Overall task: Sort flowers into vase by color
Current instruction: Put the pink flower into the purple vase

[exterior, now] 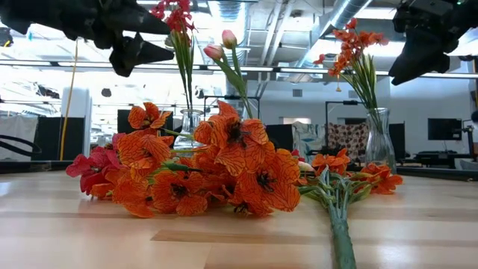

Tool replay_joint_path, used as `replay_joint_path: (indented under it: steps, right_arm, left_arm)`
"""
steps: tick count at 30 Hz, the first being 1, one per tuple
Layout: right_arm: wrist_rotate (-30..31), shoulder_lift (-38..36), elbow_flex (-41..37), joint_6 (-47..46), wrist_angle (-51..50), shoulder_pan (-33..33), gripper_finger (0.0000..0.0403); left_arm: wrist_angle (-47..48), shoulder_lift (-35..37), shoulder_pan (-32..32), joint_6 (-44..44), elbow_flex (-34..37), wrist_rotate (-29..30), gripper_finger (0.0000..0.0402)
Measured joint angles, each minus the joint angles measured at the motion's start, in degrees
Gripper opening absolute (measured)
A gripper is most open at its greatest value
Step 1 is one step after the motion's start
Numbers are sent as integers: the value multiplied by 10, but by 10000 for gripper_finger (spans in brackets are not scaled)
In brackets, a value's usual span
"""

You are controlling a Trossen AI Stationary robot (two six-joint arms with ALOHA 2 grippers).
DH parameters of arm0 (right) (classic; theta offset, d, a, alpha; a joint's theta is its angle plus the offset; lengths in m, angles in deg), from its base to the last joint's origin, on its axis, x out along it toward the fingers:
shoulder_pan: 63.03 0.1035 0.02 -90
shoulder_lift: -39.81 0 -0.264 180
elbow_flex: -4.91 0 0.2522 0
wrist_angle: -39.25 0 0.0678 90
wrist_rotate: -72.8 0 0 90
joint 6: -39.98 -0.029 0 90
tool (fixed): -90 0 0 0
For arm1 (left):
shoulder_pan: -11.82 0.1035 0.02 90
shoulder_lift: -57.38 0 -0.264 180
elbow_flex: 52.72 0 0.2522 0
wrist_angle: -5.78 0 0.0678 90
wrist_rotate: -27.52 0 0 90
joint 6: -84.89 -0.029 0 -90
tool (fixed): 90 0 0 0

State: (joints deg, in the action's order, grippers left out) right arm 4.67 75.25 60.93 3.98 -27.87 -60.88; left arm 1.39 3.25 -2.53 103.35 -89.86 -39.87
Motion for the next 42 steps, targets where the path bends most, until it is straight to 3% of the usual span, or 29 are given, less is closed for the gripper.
replay_joint_path:
  steps: [7, 17, 24, 32, 42]
  right_arm:
    - [0, 1, 0, 0, 4, 0, 195]
    - [-10, 2, 0, 0, 30, 1, 195]
    - [-16, 2, 0, 0, 33, 1, 195]
    - [-21, 2, 0, 0, 30, 1, 195]
    - [-25, 2, 0, 1, 27, 1, 195]
  left_arm:
    - [-84, -106, -26, 6, -25, 15, 258]
    - [-77, -331, -33, -52, -196, 47, 258]
    - [-5, -454, -33, -46, -313, 79, 258]
    - [132, -532, -26, 16, -410, 121, 258]
    - [246, -558, -3, 125, -432, 107, 258]
